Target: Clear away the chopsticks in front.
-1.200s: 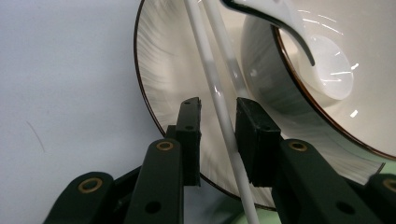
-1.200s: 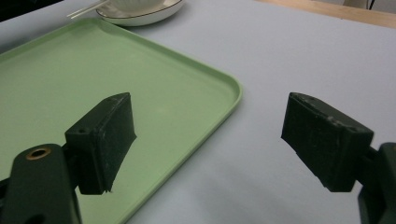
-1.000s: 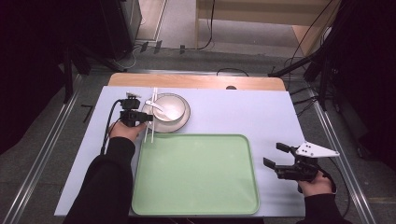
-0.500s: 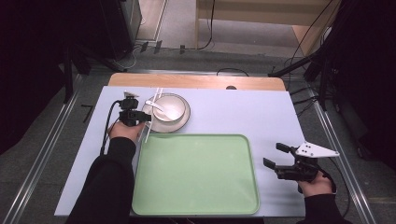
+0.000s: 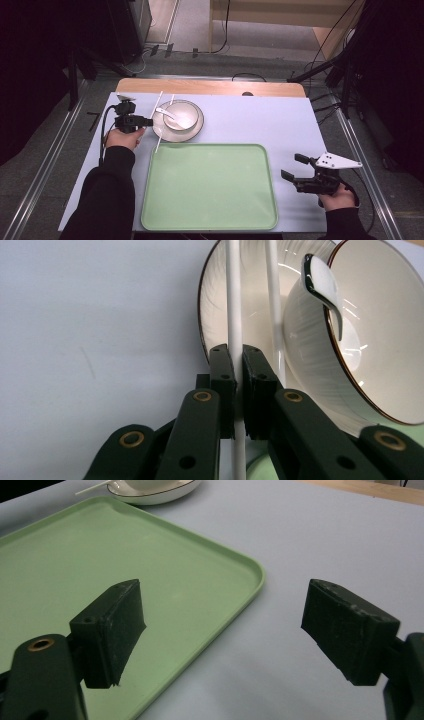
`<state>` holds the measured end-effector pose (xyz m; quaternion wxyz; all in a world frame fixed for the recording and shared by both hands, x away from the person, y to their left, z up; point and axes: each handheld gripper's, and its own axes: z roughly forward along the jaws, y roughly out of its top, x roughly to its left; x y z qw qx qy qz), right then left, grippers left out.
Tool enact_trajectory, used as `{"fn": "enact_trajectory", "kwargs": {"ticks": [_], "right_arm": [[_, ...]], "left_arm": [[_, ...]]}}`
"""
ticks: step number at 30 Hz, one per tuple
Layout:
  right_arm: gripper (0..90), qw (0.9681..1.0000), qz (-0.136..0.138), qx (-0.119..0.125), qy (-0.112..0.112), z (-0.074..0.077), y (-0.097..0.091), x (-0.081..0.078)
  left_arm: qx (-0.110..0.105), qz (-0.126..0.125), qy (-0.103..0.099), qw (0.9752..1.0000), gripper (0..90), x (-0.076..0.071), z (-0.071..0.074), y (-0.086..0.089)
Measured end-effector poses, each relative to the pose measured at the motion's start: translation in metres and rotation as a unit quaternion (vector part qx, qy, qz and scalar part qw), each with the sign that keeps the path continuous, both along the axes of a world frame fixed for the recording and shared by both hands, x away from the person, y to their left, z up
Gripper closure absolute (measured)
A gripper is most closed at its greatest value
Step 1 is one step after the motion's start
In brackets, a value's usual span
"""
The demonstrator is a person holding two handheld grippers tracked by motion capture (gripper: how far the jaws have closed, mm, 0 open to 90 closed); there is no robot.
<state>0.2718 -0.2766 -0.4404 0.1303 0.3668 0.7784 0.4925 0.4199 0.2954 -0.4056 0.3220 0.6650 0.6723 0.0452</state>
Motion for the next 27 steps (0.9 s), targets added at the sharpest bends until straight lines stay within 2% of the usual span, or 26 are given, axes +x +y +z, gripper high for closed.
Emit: {"fn": "enact_trajectory", "kwargs": {"ticks": [6,7,8,11,13,18,19,20,23,27], "right_arm": [[17.7,1.0000,0.000,-0.002,0.002,-0.001,0.001,0.000],[17.8,1.0000,0.001,-0.002,0.002,-0.001,0.001,0.000],[17.7,1.0000,0.001,-0.002,0.002,-0.001,0.001,0.000],[17.8,1.0000,0.002,-0.004,0.003,-0.001,0.001,0.000],[17.7,1.0000,0.003,-0.005,0.003,-0.001,0.001,0.000],[17.7,1.0000,0.004,-0.006,0.003,-0.001,0.002,0.000],[17.7,1.0000,0.005,-0.006,0.003,-0.001,0.002,0.000],[17.8,1.0000,0.005,-0.005,0.004,-0.001,0.002,0.000],[17.7,1.0000,0.004,-0.005,0.005,-0.001,0.003,0.000],[17.7,1.0000,0.005,-0.006,0.006,-0.001,0.003,0.000]], "left_arm": [[-0.012,-0.001,-0.010,0.9999,85.9,-0.012,0.011,0.013],[-0.023,-0.003,-0.015,0.9996,85.9,-0.016,0.014,0.016],[-0.021,-0.004,-0.021,0.9996,85.8,-0.023,0.021,0.021],[-0.022,-0.009,-0.028,0.9993,85.9,-0.030,0.028,0.025],[-0.024,-0.017,-0.039,0.9988,85.9,-0.042,0.040,0.027],[-0.031,-0.043,-0.055,0.9971,85.8,-0.062,0.056,0.023],[-0.031,-0.043,-0.055,0.9971,85.8,-0.062,0.056,0.023],[-0.035,-0.054,-0.060,0.9961,85.9,-0.072,0.061,0.019],[-0.053,-0.071,-0.068,0.9937,85.8,-0.086,0.065,0.016],[-0.056,-0.093,-0.057,0.9925,85.8,-0.102,0.063,0.008]]}}
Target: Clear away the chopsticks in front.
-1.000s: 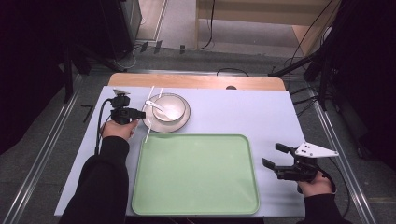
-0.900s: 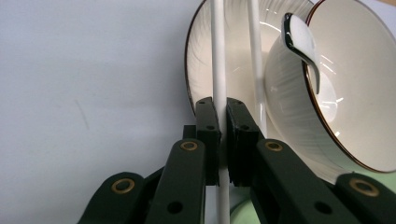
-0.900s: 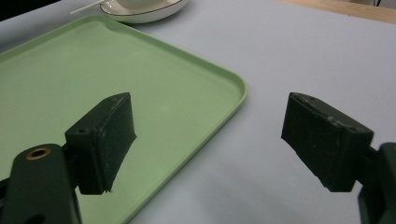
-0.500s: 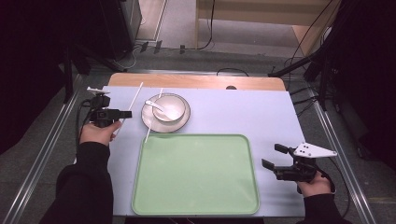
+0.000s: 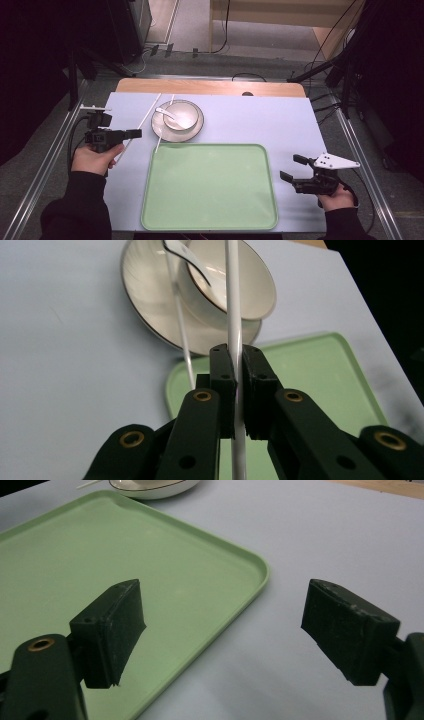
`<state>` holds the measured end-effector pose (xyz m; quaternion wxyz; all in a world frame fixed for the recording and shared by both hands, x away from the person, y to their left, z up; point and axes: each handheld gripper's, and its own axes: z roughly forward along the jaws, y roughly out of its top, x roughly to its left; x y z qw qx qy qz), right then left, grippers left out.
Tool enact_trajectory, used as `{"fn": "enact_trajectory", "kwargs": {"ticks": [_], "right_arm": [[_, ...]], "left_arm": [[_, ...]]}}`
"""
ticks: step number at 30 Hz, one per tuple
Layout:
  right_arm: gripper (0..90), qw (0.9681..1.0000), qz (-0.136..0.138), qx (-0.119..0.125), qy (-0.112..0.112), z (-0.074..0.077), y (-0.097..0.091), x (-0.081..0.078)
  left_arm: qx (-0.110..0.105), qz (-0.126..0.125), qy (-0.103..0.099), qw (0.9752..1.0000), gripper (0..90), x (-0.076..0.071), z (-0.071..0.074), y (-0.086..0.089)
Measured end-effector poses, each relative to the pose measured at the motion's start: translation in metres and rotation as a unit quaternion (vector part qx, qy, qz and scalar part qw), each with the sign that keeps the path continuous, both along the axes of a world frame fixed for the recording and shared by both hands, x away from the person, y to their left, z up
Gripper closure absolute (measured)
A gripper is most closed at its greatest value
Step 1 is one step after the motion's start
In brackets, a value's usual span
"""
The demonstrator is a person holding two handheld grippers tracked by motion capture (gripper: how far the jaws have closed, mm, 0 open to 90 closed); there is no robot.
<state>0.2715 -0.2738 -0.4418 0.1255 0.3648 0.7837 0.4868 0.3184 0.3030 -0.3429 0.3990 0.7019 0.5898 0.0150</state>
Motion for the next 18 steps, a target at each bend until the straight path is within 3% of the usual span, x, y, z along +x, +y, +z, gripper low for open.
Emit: {"fn": "enact_trajectory", "kwargs": {"ticks": [6,10,18], "right_arm": [[17.7,1.0000,0.000,0.001,-0.002,0.000,0.000,0.001],[17.7,1.0000,0.001,-0.002,-0.002,0.000,0.001,0.001],[17.7,1.0000,0.005,-0.003,-0.003,0.000,0.002,0.002]], "left_arm": [[-0.002,-0.021,0.002,0.9998,85.8,-0.017,-0.004,-0.012],[-0.005,-0.042,-0.003,0.9991,85.9,-0.031,-0.012,-0.032],[-0.004,-0.079,-0.001,0.9968,85.9,-0.045,-0.025,-0.063]]}}
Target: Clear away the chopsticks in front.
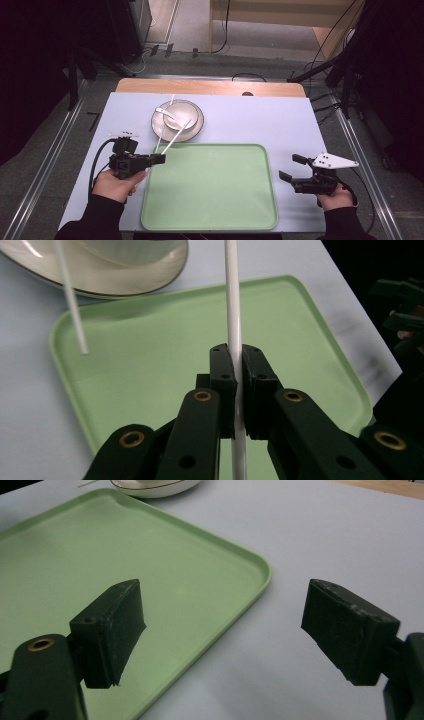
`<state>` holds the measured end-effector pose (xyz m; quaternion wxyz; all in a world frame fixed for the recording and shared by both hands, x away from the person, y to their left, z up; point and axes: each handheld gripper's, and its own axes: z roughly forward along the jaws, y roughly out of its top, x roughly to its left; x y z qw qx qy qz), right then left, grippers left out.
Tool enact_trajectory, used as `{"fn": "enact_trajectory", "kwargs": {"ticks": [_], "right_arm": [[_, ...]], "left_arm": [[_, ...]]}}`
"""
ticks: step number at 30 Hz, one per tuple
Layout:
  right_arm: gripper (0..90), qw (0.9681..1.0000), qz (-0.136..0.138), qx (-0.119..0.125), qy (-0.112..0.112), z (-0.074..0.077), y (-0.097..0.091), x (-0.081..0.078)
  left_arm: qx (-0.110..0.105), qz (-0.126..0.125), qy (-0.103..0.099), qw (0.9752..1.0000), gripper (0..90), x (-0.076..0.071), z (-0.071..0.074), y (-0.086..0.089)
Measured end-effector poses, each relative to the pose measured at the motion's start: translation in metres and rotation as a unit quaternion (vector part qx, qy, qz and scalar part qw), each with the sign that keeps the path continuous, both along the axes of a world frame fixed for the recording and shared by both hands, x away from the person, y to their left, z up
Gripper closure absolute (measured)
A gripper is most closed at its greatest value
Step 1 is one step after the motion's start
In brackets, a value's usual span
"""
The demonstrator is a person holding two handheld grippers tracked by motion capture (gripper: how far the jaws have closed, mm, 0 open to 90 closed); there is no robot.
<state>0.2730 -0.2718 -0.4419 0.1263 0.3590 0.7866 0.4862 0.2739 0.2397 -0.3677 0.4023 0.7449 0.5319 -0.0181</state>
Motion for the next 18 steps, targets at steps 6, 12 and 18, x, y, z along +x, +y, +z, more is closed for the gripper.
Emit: {"fn": "enact_trajectory", "kwargs": {"ticks": [6,12,18], "right_arm": [[17.7,1.0000,0.000,0.000,0.002,0.000,0.000,0.000],[17.7,1.0000,0.001,-0.002,0.003,0.000,0.001,0.000],[17.7,1.0000,0.004,-0.005,0.005,-0.001,0.003,0.000]], "left_arm": [[-0.003,-0.016,0.007,0.9998,85.9,-0.007,-0.013,-0.018],[-0.002,-0.029,0.020,0.9994,85.9,-0.012,-0.032,-0.036],[0.016,-0.041,0.037,0.9983,85.8,-0.011,-0.050,-0.052]]}}
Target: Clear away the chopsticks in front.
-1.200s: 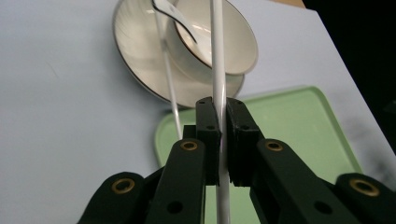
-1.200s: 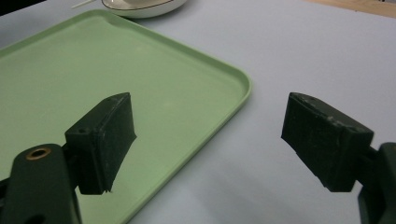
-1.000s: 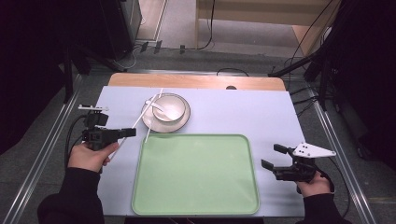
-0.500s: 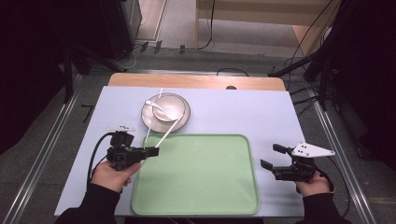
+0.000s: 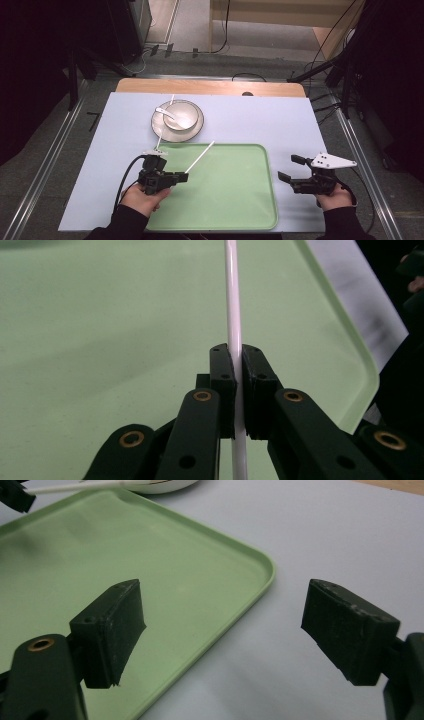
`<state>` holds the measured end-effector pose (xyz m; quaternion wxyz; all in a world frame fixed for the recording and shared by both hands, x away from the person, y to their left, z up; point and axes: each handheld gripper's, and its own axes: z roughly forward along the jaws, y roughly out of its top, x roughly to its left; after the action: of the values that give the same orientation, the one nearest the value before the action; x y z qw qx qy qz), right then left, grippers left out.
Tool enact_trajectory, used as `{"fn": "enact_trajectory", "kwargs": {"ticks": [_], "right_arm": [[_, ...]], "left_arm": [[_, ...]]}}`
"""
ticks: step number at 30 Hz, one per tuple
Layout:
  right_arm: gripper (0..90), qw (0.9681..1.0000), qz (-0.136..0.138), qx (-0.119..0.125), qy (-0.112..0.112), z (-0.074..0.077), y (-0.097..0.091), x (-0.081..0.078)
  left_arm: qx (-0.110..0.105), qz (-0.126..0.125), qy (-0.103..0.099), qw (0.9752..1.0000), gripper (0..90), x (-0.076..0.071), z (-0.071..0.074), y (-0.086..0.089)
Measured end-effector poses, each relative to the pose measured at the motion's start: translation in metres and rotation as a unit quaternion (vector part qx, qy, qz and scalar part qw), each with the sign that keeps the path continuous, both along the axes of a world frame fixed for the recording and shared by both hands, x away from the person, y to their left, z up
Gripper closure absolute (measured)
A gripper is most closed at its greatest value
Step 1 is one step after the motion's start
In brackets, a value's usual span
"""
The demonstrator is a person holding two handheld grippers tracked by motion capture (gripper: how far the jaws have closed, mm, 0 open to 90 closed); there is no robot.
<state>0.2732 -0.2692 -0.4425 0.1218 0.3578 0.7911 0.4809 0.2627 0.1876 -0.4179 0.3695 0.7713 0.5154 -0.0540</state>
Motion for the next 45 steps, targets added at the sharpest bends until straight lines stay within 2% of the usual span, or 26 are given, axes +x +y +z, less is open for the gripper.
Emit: {"fn": "enact_trajectory", "kwargs": {"ticks": [6,8,15,17,20,23,32,38,42,43,44,45], "right_arm": [[17.7,1.0000,0.000,-0.001,-0.001,0.000,0.000,-0.001],[17.7,1.0000,0.000,-0.001,0.001,0.000,0.000,-0.001],[17.7,1.0000,0.002,-0.002,0.001,0.000,0.001,-0.001],[17.8,1.0000,0.002,-0.002,0.002,0.000,0.001,0.000],[17.7,1.0000,0.002,-0.003,0.002,-0.001,0.001,0.000],[17.7,1.0000,0.002,-0.003,0.003,-0.001,0.001,0.000],[17.7,1.0000,0.003,-0.005,0.003,-0.001,0.001,0.000],[17.7,1.0000,0.003,-0.003,0.002,-0.002,0.000,0.000],[17.7,1.0000,0.003,-0.004,0.004,-0.002,0.000,0.000],[17.7,1.0000,0.003,-0.003,0.004,-0.002,0.000,0.000],[17.7,1.0000,0.003,-0.002,0.004,-0.002,0.000,0.000],[17.7,1.0000,0.003,-0.002,0.004,-0.002,0.000,0.000]], "left_arm": [[0.022,0.004,-0.004,0.9997,85.8,0.003,-0.014,-0.006],[0.044,0.005,-0.005,0.9990,85.7,0.004,-0.020,-0.009],[0.054,0.002,0.005,0.9985,85.3,0.005,-0.029,-0.013],[0.066,0.000,0.009,0.9977,85.2,0.006,-0.035,-0.015],[0.058,0.000,0.009,0.9983,85.0,0.007,-0.036,-0.015],[0.051,-0.003,0.018,0.9985,84.7,0.007,-0.036,-0.015],[0.046,-0.010,0.015,0.9988,79.4,0.006,-0.036,-0.015],[0.029,-0.015,0.020,0.9993,59.1,0.009,-0.029,-0.011],[0.022,-0.024,-0.002,0.9995,48.5,0.009,-0.020,-0.006],[0.022,-0.024,-0.002,0.9995,46.7,0.009,-0.020,-0.006],[0.029,-0.019,-0.017,0.9993,45.8,0.008,-0.015,-0.002],[0.029,-0.019,-0.017,0.9993,45.8,0.008,-0.015,-0.002]]}}
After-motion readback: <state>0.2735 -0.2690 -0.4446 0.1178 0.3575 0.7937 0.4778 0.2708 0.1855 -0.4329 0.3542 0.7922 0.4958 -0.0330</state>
